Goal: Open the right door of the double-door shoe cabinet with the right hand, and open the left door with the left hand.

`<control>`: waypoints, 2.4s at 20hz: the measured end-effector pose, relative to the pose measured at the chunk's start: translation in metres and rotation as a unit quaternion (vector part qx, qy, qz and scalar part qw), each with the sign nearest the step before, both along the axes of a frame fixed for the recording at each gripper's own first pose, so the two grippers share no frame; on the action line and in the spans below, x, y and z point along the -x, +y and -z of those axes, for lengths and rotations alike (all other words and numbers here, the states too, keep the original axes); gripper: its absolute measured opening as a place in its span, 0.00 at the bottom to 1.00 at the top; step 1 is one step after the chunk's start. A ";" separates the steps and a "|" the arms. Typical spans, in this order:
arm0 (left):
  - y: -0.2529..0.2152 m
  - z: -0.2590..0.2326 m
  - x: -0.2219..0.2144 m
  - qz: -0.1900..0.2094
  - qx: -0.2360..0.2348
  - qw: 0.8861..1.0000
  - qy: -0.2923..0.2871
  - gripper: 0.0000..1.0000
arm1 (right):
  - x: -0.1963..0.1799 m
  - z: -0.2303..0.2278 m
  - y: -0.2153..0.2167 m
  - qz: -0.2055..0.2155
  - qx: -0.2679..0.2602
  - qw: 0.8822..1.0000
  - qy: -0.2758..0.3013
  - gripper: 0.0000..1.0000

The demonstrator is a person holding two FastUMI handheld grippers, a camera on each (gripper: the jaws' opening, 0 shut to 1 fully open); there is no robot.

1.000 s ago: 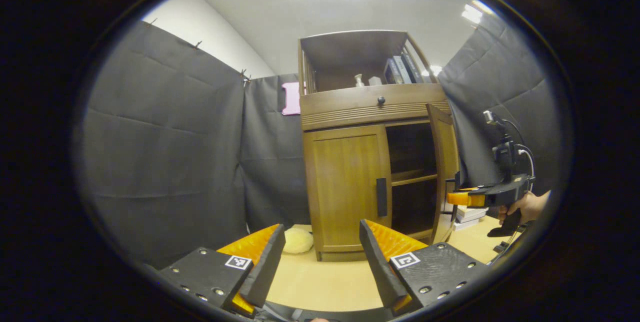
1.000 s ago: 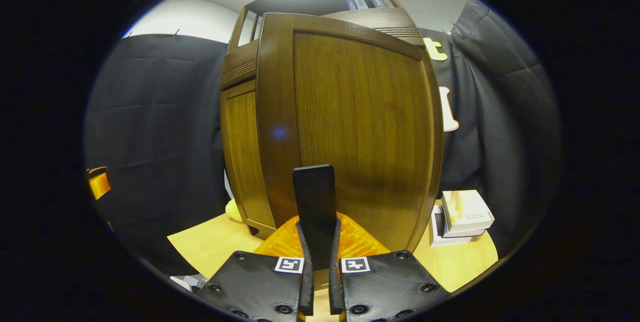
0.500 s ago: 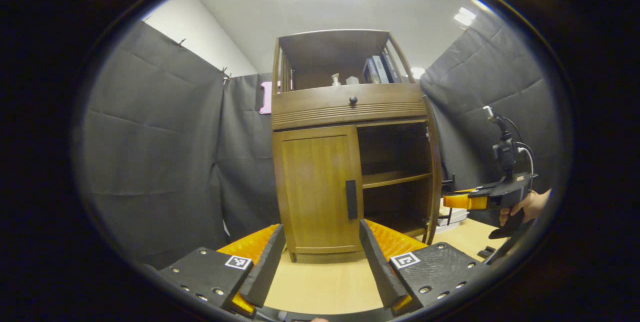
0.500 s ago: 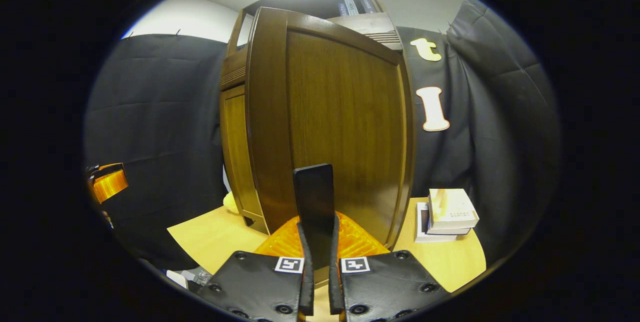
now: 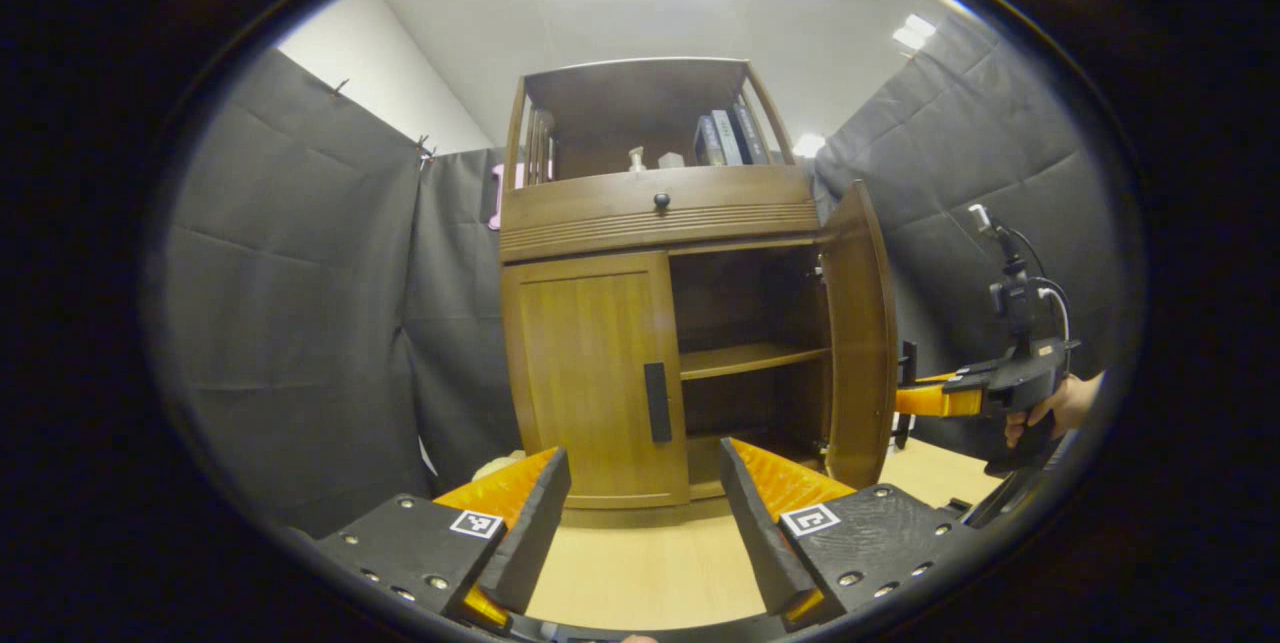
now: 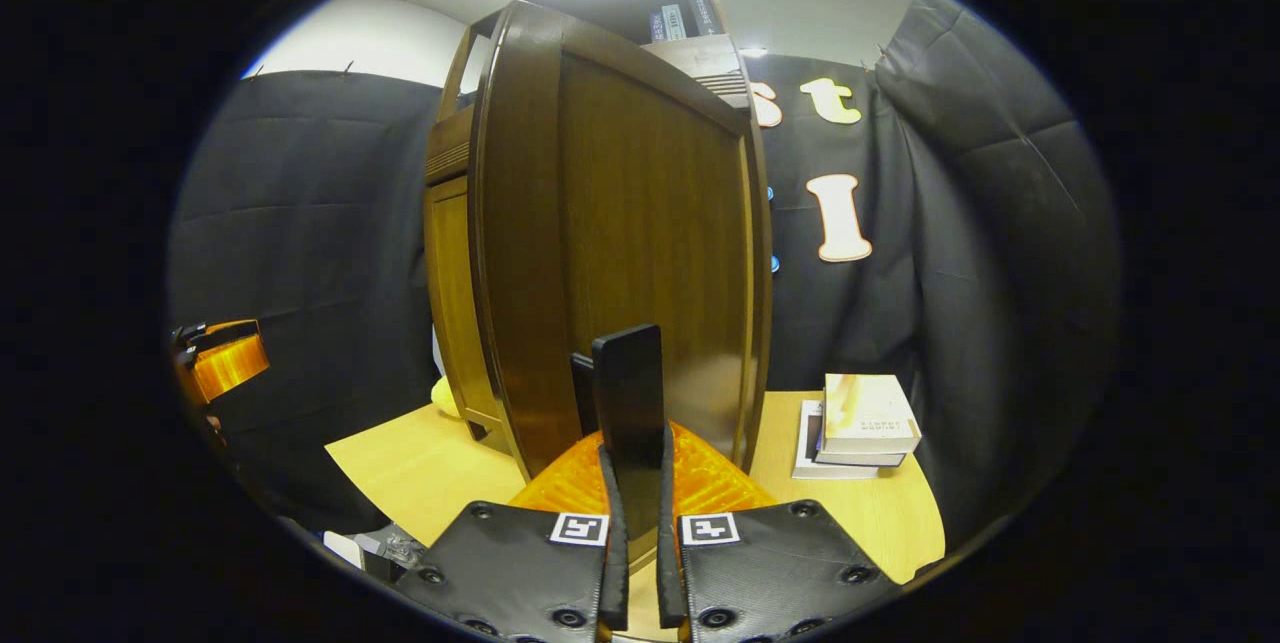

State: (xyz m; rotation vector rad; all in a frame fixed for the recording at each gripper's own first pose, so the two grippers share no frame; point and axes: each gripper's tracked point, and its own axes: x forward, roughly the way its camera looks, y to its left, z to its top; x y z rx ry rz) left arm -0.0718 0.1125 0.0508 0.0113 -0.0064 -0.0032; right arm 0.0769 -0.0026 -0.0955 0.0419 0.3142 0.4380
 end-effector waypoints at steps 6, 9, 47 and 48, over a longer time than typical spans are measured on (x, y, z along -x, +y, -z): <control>-0.002 -0.001 -0.004 0.007 -0.004 1.000 -0.002 0.87 | 0.000 0.001 -0.031 0.013 0.003 1.000 -0.001 0.12; -0.001 -0.001 -0.005 0.005 -0.006 1.000 -0.003 0.87 | -0.002 0.001 -0.042 0.017 0.001 1.000 -0.001 0.12; -0.008 -0.003 -0.060 0.046 0.020 0.999 -0.007 0.87 | 0.078 -0.058 -0.099 0.237 0.051 0.967 -0.084 0.96; -0.008 -0.002 -0.062 0.046 0.021 0.999 -0.005 0.87 | 0.080 -0.056 -0.097 0.239 0.055 0.966 -0.083 0.92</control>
